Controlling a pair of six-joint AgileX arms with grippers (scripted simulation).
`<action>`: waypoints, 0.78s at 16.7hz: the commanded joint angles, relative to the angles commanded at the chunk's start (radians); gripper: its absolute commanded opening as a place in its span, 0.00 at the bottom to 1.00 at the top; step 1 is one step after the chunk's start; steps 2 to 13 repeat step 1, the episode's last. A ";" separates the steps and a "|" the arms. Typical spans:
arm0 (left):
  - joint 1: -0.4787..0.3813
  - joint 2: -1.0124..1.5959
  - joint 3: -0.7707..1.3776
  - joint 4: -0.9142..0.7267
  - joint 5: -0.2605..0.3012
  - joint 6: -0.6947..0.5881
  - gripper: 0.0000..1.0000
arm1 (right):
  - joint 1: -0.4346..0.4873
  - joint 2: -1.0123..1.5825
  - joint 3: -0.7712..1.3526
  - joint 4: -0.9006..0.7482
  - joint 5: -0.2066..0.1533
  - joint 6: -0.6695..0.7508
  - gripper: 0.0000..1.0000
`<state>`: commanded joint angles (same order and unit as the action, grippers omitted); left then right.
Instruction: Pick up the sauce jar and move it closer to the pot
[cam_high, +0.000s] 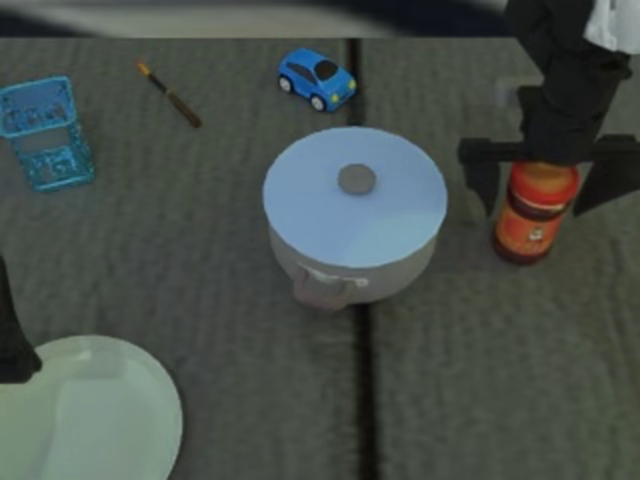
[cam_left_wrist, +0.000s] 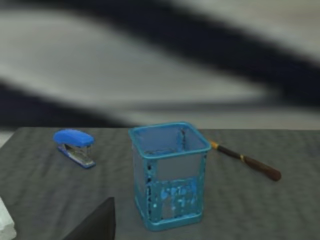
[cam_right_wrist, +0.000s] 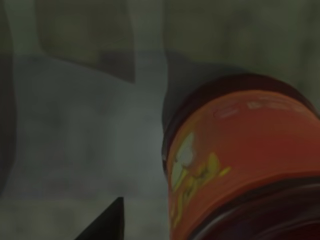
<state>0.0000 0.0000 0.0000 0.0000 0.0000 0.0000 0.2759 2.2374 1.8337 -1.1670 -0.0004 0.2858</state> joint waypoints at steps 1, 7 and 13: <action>0.000 0.000 0.000 0.000 0.000 0.000 1.00 | 0.000 0.000 0.000 0.000 0.000 0.000 1.00; 0.000 0.000 0.000 0.000 0.000 0.000 1.00 | 0.000 0.000 0.000 0.000 0.000 0.000 1.00; 0.000 0.000 0.000 0.000 0.000 0.000 1.00 | 0.000 0.000 0.000 0.000 0.000 0.000 1.00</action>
